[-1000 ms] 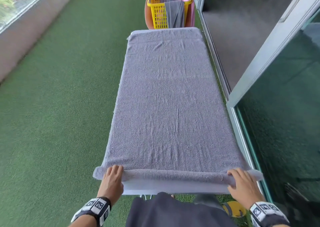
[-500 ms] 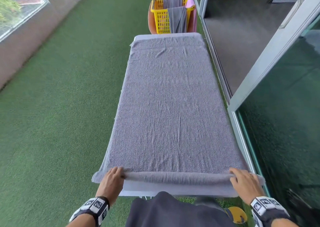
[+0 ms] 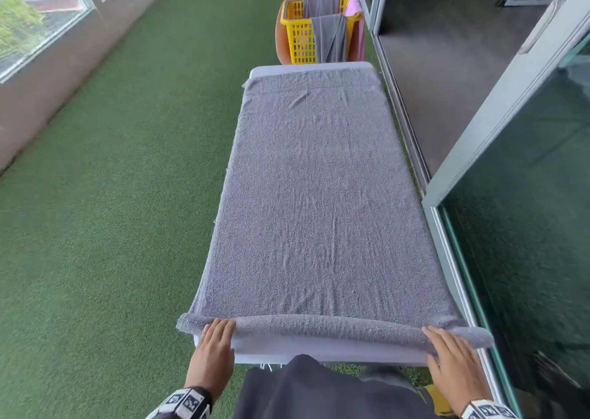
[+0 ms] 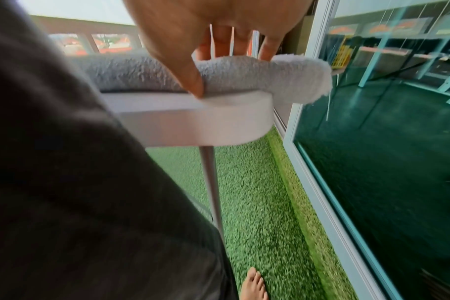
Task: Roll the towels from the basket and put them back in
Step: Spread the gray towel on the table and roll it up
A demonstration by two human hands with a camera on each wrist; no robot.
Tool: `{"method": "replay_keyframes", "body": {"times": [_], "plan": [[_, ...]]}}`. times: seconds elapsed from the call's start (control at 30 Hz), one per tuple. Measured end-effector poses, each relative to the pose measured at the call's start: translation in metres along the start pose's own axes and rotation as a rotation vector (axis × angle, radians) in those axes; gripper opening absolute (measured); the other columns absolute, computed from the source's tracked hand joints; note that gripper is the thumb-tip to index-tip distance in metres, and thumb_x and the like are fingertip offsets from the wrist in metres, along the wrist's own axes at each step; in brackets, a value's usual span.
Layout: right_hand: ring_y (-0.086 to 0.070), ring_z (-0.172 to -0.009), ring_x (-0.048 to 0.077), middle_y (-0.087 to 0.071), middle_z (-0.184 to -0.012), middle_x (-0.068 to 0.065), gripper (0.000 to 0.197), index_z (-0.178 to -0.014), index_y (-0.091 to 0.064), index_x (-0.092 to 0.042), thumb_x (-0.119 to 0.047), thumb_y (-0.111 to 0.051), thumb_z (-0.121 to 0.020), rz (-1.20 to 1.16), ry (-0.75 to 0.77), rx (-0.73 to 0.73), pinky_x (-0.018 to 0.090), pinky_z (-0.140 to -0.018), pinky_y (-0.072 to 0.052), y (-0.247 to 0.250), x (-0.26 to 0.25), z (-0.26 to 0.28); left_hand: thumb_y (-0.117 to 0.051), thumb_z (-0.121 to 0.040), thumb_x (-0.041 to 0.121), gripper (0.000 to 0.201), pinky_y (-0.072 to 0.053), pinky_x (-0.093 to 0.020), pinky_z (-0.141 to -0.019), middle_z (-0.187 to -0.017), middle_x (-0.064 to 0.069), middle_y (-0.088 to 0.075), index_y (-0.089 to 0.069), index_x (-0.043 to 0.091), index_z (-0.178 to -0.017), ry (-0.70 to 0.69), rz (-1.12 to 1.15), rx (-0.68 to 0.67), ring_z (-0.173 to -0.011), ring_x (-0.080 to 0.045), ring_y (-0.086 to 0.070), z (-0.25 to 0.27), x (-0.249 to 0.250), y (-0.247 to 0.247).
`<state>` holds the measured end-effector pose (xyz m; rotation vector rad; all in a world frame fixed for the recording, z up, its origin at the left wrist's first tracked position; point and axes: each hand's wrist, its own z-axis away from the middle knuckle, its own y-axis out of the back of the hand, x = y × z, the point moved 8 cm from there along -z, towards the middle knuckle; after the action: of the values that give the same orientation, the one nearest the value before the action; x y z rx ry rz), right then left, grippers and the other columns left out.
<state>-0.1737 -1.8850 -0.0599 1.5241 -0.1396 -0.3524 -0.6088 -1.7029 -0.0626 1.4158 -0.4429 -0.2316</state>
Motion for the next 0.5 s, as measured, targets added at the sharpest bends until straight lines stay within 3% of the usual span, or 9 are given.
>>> {"method": "replay_keyframes", "body": {"times": [0.03, 0.07, 0.13, 0.2, 0.3, 0.4, 0.5], "plan": [[-0.065, -0.092, 0.020, -0.069, -0.100, -0.002, 0.051, -0.102, -0.066, -0.019, -0.018, -0.086, -0.054, -0.021, -0.020, -0.005, 0.045, -0.086, -0.050, 0.009, -0.001, -0.006, -0.086, -0.048, 0.000, 0.066, -0.047, -0.043, -0.094, -0.108, -0.012, -0.069, -0.066, 0.005, -0.110, 0.001, 0.010, 0.005, -0.101, -0.029, -0.066, -0.001, 0.002, 0.003], [-0.065, -0.080, 0.018, -0.066, -0.088, -0.007, 0.052, -0.090, -0.067, -0.023, -0.014, -0.091, -0.044, -0.031, -0.028, -0.038, 0.041, -0.073, -0.053, 0.013, -0.001, -0.011, -0.086, -0.048, 0.000, 0.063, -0.050, -0.042, -0.092, -0.104, -0.009, -0.069, -0.066, 0.006, -0.107, -0.002, 0.023, 0.010, -0.097, -0.028, -0.066, -0.003, 0.003, 0.006], [-0.062, -0.072, 0.014, -0.060, -0.080, -0.011, 0.049, -0.078, -0.065, -0.026, -0.011, -0.091, -0.039, -0.050, -0.033, -0.081, 0.034, -0.065, -0.050, 0.019, -0.003, -0.020, -0.086, -0.048, -0.001, 0.055, -0.055, -0.040, -0.085, -0.094, -0.002, -0.068, -0.066, 0.010, -0.098, -0.018, 0.040, 0.021, -0.086, -0.021, -0.066, -0.006, 0.006, 0.014], [-0.059, -0.074, 0.014, -0.058, -0.081, -0.010, 0.041, -0.079, -0.069, -0.024, -0.009, -0.087, -0.045, -0.044, -0.028, -0.015, 0.032, -0.066, -0.045, 0.027, -0.002, -0.026, -0.086, -0.049, -0.002, 0.050, -0.057, -0.036, -0.078, -0.085, 0.004, -0.065, -0.065, 0.015, -0.090, -0.028, 0.052, 0.028, -0.077, -0.015, -0.064, -0.009, 0.006, 0.023], [-0.061, -0.081, 0.018, -0.064, -0.089, -0.006, 0.041, -0.093, -0.075, -0.021, -0.001, -0.083, -0.058, -0.097, -0.082, 0.027, 0.041, -0.074, -0.051, 0.030, 0.008, -0.029, -0.086, -0.050, -0.003, 0.047, -0.055, -0.031, -0.071, -0.079, 0.008, -0.064, -0.064, 0.019, -0.086, -0.020, 0.053, 0.008, -0.070, -0.011, -0.062, -0.011, 0.000, 0.025], [-0.064, -0.089, 0.020, -0.069, -0.096, -0.006, 0.037, -0.098, -0.074, -0.021, 0.000, -0.077, -0.068, -0.138, -0.110, -0.042, 0.043, -0.084, -0.052, 0.016, 0.014, -0.027, -0.083, -0.052, -0.005, 0.046, -0.054, -0.031, -0.070, -0.077, 0.008, -0.064, -0.064, 0.019, -0.086, -0.010, 0.038, 0.003, -0.069, -0.012, -0.062, -0.011, -0.002, 0.027], [-0.057, -0.094, 0.007, -0.067, -0.101, -0.014, 0.026, -0.103, -0.071, -0.027, -0.015, -0.066, -0.081, -0.167, -0.150, -0.147, 0.034, -0.095, -0.045, 0.011, 0.012, -0.023, -0.080, -0.048, -0.005, 0.045, -0.053, -0.031, -0.068, -0.072, 0.009, -0.060, -0.061, 0.020, -0.080, -0.013, 0.043, -0.017, -0.064, -0.011, -0.057, -0.012, 0.002, 0.031]]}}
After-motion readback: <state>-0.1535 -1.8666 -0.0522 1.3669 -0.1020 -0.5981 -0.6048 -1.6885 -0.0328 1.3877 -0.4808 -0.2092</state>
